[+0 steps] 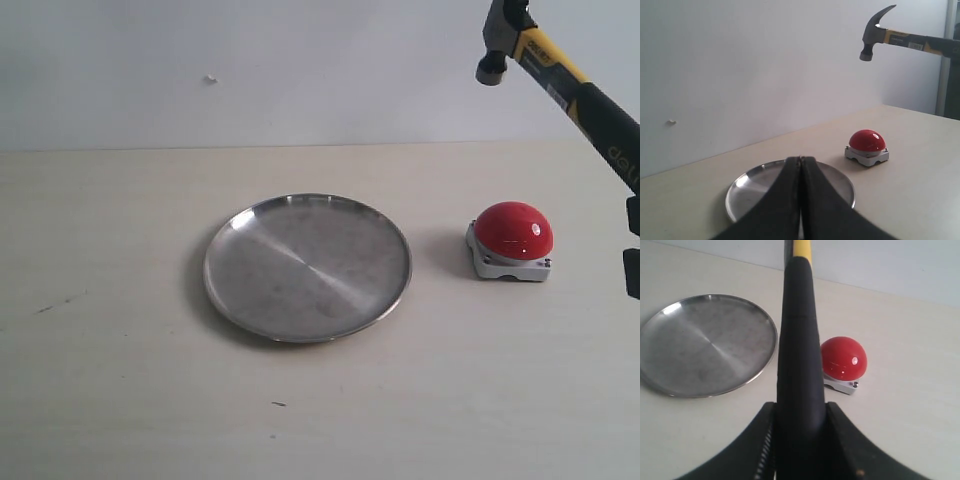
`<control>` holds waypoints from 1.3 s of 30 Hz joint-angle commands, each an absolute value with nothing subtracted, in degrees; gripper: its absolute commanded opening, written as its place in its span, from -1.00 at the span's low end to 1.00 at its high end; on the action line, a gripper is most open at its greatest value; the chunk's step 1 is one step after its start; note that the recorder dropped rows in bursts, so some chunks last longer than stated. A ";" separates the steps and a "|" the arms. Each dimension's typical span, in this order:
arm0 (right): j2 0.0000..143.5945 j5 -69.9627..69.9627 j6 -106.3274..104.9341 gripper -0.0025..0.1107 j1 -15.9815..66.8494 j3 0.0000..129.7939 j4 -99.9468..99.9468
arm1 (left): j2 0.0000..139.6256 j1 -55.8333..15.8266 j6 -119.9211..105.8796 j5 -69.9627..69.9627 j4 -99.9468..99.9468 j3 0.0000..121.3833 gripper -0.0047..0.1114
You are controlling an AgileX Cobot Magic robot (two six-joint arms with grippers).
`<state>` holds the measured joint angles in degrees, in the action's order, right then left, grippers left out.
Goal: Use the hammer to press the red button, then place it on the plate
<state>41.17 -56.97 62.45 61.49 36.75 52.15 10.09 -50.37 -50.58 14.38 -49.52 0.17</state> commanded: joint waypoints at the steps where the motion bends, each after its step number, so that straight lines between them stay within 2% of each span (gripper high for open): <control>1: 40.41 -56.01 61.95 -0.96 61.33 37.41 56.05 | 10.04 -50.44 -50.36 14.85 -50.16 0.00 -0.92; 14: 40.41 -55.79 61.57 -0.96 61.33 37.41 55.84 | 9.93 -50.44 -50.47 14.85 -50.16 0.00 -0.92; 17: 40.41 -55.79 61.57 -0.96 61.33 37.41 55.84 | 9.93 -48.62 -50.47 14.85 -49.75 0.00 -0.92; 21: 40.68 -55.79 61.57 -0.96 61.33 37.41 54.43 | 9.93 -41.28 -50.47 14.75 -49.33 0.00 -0.92; 28: 44.87 -55.79 62.30 -0.96 61.33 37.41 52.03 | 8.43 -21.43 -50.47 14.75 -49.33 0.00 -0.92; 31: 47.90 -56.20 63.63 -0.96 61.33 37.59 53.57 | 7.39 -15.04 -50.47 14.84 -49.33 0.00 -0.92; 34: 50.74 -57.41 65.37 -0.96 60.47 38.10 54.99 | 6.55 -11.23 -50.47 14.84 -49.33 0.00 -0.92; 39: 52.66 -56.21 65.92 -0.96 53.53 40.03 54.86 | 6.41 -9.06 -50.47 14.84 -49.33 0.00 -0.92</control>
